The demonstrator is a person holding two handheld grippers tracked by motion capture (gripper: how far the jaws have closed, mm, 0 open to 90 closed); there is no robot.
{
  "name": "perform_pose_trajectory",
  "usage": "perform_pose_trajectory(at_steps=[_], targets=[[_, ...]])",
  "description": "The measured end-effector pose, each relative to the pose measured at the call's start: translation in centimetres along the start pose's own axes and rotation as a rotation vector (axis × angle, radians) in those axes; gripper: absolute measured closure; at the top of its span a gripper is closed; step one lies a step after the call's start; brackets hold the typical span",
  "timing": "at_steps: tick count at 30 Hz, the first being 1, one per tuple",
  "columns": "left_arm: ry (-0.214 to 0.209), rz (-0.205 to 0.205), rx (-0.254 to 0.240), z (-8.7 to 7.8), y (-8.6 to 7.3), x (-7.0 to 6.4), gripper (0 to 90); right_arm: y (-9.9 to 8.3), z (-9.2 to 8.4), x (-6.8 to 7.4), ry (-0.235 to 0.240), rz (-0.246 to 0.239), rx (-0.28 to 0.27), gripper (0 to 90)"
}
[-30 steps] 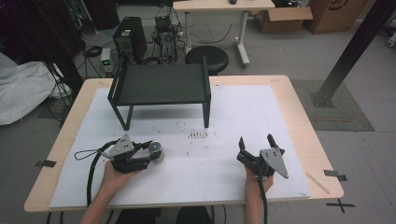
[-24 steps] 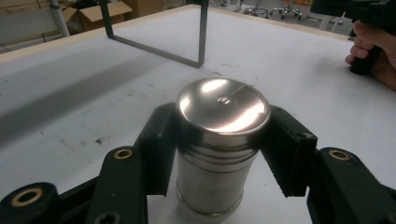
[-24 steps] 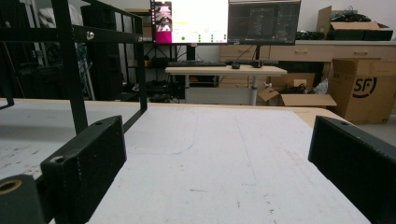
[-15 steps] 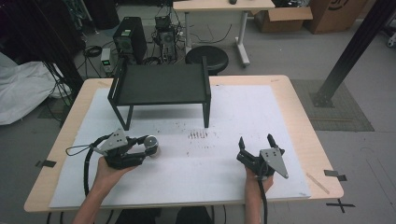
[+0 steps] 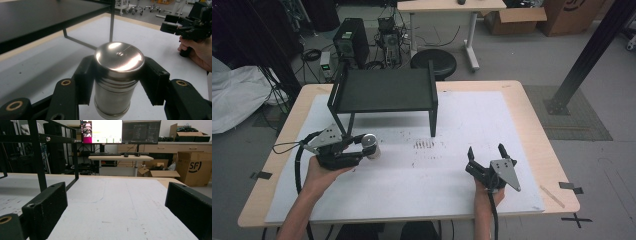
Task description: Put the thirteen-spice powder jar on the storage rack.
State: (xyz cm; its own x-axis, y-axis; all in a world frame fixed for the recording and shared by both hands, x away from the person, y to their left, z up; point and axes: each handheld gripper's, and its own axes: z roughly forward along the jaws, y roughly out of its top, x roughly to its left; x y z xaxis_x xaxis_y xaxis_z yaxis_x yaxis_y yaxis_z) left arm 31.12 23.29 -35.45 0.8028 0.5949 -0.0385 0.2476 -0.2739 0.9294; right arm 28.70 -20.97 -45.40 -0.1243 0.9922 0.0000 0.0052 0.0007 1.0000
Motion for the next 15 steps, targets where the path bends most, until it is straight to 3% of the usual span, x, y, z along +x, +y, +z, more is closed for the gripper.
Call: perform_pose_trajectory(at_steps=[15], targets=[[0.019,0.005,-0.015,-0.4,5.1,2.7,48.9,0.0,0.0,0.0,0.0,0.002,-0.001,3.7]])
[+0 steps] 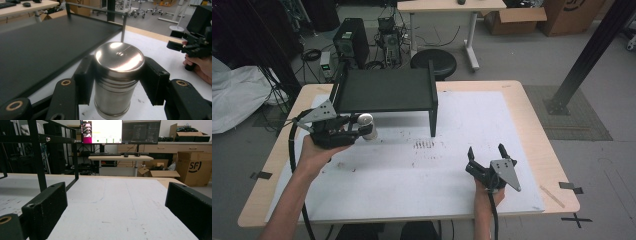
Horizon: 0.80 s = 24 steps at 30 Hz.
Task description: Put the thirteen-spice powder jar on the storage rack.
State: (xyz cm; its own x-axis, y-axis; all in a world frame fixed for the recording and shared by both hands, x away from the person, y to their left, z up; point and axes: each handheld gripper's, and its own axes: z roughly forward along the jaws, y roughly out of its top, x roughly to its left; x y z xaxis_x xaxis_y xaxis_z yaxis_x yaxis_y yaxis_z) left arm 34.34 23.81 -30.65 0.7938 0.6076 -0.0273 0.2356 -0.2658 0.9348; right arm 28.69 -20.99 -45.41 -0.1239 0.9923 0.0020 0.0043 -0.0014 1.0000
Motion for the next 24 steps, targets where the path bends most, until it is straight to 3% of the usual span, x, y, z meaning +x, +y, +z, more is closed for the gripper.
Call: perform_pose_trajectory(at_steps=[14,24], targets=[[0.034,0.013,-0.007,0.6,3.3,2.2,48.9,0.0,0.0,0.0,0.0,-0.002,0.002,3.9],[0.051,-0.005,-0.01,1.6,5.3,4.3,48.9,0.0,0.0,0.0,0.0,-0.002,0.003,4.0]])
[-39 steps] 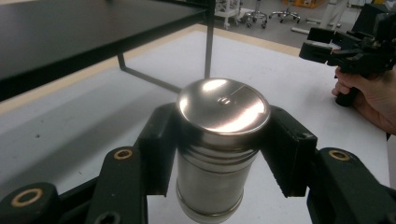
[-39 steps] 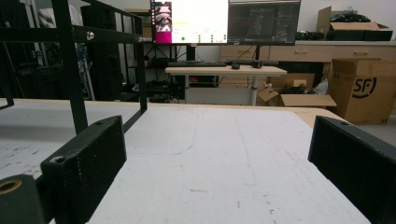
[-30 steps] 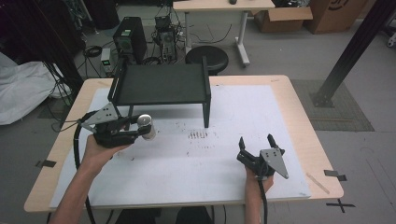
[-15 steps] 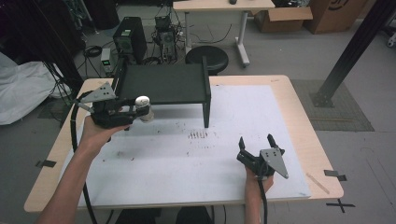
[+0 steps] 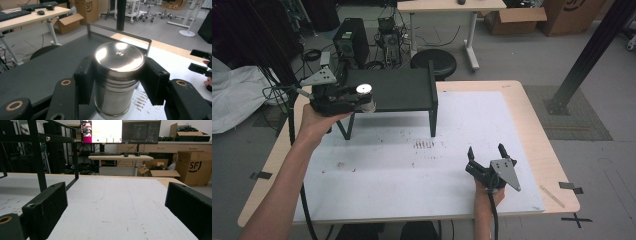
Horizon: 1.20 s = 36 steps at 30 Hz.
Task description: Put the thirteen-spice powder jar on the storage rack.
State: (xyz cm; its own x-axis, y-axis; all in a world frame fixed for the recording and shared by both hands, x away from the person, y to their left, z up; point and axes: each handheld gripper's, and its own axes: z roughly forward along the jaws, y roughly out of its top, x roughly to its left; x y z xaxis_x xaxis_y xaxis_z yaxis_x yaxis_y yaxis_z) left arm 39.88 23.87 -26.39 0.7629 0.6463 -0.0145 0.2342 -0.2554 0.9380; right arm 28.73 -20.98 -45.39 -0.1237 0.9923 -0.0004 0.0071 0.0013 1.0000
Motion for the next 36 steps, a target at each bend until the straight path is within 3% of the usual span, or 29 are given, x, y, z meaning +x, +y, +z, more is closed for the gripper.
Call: perform_pose_trajectory(at_steps=[19,25,36], targets=[[0.115,-0.083,0.015,3.1,-0.4,3.3,48.9,0.0,0.0,0.0,0.002,-0.001,0.0,3.9],[0.141,-0.078,0.037,3.7,-0.7,3.7,48.9,0.0,0.0,0.0,0.002,0.0,0.0,3.9],[0.133,-0.1,0.038,4.1,-1.2,4.2,48.7,0.0,0.0,0.0,0.002,0.001,0.0,3.9]])
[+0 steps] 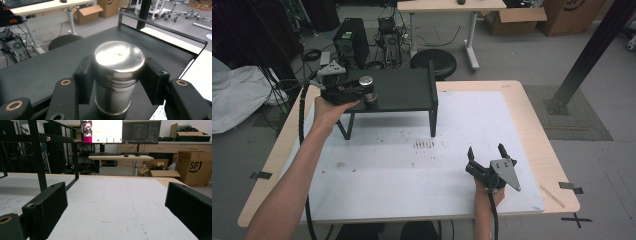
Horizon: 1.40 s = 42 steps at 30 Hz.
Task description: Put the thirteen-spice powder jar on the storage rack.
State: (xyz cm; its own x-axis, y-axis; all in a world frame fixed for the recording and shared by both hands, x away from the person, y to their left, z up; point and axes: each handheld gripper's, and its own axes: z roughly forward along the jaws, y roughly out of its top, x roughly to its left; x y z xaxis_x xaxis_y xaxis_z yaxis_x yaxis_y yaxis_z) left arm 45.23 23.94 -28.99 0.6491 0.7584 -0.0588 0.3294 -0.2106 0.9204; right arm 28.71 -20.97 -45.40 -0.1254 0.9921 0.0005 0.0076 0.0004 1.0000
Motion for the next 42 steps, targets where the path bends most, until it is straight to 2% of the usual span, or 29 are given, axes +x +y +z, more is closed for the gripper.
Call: perform_pose_trajectory(at_steps=[27,34,35,37,38,40,42], targets=[[-0.009,-0.006,-0.008,-0.01,-0.1,0.06,48.1,0.0,-0.01,-0.02,0.0,0.0,-0.003,3.9],[0.011,0.004,-0.002,0.06,-0.05,-0.26,32.0,-0.01,-0.02,-0.02,0.0,0.001,-0.004,3.9],[0.019,0.005,-0.004,0.07,-0.02,-0.34,32.0,-0.01,-0.02,-0.02,0.0,0.001,-0.004,3.9],[0.034,0.011,0.004,0.08,0.05,-0.49,23.6,-0.01,-0.02,-0.02,0.0,0.0,-0.003,3.9],[0.038,0.0,0.009,0.12,0.07,-0.57,13.8,0.0,-0.01,-0.02,0.0,0.0,-0.003,3.9],[0.047,-0.008,0.011,0.16,0.06,-0.61,11.5,0.0,-0.01,-0.02,0.0,0.0,-0.003,3.9],[0.055,-0.017,0.012,0.24,0.06,-0.65,4.6,-0.01,-0.02,-0.01,0.0,0.0,-0.004,3.9]])
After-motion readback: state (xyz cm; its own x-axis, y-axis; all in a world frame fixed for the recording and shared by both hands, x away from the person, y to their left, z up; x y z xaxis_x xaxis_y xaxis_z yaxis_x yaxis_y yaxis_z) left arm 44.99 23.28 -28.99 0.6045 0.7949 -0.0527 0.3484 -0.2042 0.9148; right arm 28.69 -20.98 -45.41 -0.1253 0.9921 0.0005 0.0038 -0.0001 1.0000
